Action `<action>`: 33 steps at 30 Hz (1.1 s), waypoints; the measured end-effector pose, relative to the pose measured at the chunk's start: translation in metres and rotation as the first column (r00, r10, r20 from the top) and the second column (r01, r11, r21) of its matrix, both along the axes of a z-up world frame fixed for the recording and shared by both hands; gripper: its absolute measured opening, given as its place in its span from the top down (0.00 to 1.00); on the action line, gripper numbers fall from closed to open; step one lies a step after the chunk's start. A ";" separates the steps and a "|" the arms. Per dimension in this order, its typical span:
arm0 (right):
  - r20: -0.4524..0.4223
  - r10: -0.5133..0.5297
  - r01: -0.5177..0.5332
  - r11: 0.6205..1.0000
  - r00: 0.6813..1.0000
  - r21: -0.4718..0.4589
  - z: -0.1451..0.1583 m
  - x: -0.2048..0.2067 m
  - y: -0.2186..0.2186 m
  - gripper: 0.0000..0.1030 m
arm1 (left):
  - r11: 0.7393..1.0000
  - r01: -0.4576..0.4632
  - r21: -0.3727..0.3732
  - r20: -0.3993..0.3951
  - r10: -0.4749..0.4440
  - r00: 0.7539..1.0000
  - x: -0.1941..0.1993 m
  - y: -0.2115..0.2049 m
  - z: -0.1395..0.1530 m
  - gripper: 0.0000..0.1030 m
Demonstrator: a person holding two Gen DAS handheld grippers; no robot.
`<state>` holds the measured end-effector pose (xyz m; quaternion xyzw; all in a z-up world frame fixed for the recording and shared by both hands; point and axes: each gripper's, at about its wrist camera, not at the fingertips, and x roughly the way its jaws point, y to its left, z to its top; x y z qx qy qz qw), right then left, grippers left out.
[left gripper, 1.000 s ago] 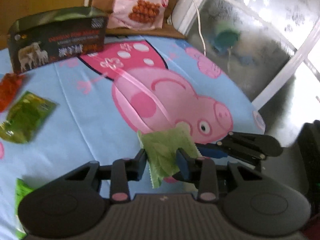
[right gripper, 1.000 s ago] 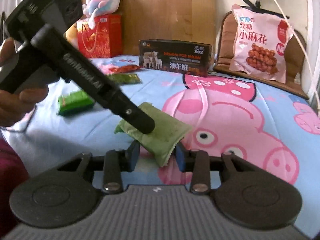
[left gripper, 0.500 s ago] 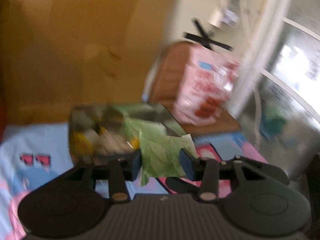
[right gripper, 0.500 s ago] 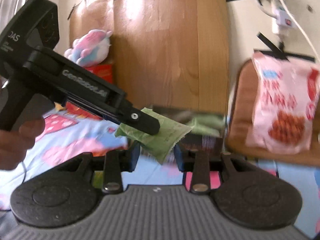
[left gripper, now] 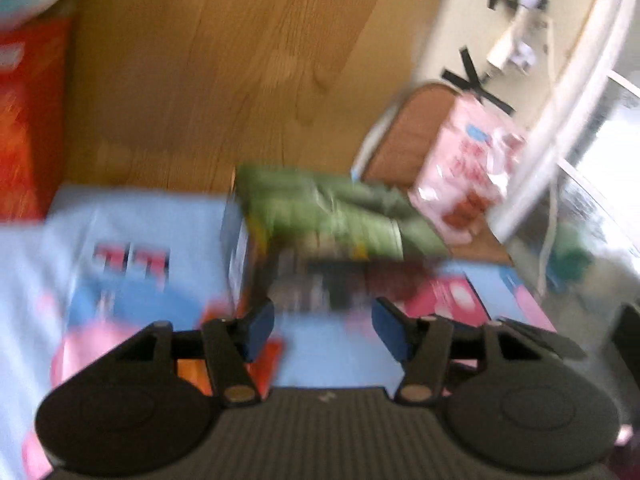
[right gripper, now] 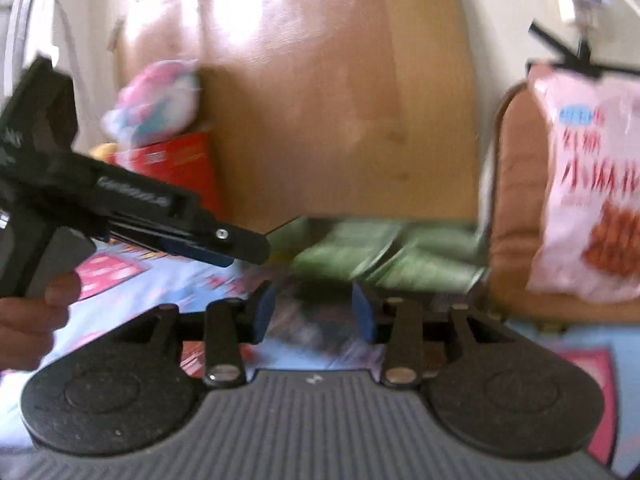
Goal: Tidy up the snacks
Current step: 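Grasp the bright green barcode packet with the left tool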
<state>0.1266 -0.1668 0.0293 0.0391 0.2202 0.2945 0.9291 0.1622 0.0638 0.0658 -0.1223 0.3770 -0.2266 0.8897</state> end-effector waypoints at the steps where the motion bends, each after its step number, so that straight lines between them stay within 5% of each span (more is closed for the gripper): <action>1: -0.037 0.058 -0.058 0.998 0.998 0.004 -0.004 -0.011 0.000 0.56 | 1.000 0.010 -0.005 -0.016 -0.010 1.000 -0.017 0.008 -0.004 0.46; 6: -0.166 0.338 -0.342 0.940 0.927 0.003 -0.022 -0.068 0.018 0.47 | 1.000 0.029 0.010 -0.097 -0.028 0.995 -0.091 0.029 -0.032 0.45; 9: -0.170 0.443 -0.461 0.883 0.880 -0.082 -0.027 -0.103 0.042 0.43 | 0.999 0.026 0.022 -0.145 -0.023 0.989 -0.124 0.033 -0.049 0.45; 12: -0.121 0.481 -0.496 0.845 0.868 -0.202 -0.034 -0.134 0.066 0.30 | 1.000 0.012 -0.003 -0.132 -0.012 0.991 -0.146 0.036 -0.051 0.47; 15: -0.057 0.476 -0.465 0.816 0.878 -0.345 -0.039 -0.148 0.079 0.30 | 1.000 0.015 -0.026 -0.149 -0.018 0.989 -0.154 0.033 -0.052 0.47; 18: -0.051 0.449 -0.436 0.827 0.892 -0.354 -0.039 -0.148 0.057 0.30 | 0.998 0.054 -0.027 -0.152 -0.058 0.987 -0.153 0.015 -0.052 0.48; 25: -0.049 0.206 -0.209 0.911 0.977 -0.355 -0.039 -0.139 -0.009 0.30 | 0.973 0.230 -0.018 -0.166 -0.230 0.959 -0.138 -0.061 -0.052 0.51; 33: -0.036 0.039 -0.049 0.949 0.999 -0.313 -0.045 -0.163 -0.063 0.26 | 0.932 0.361 0.043 -0.167 -0.350 0.922 -0.132 -0.118 -0.048 0.42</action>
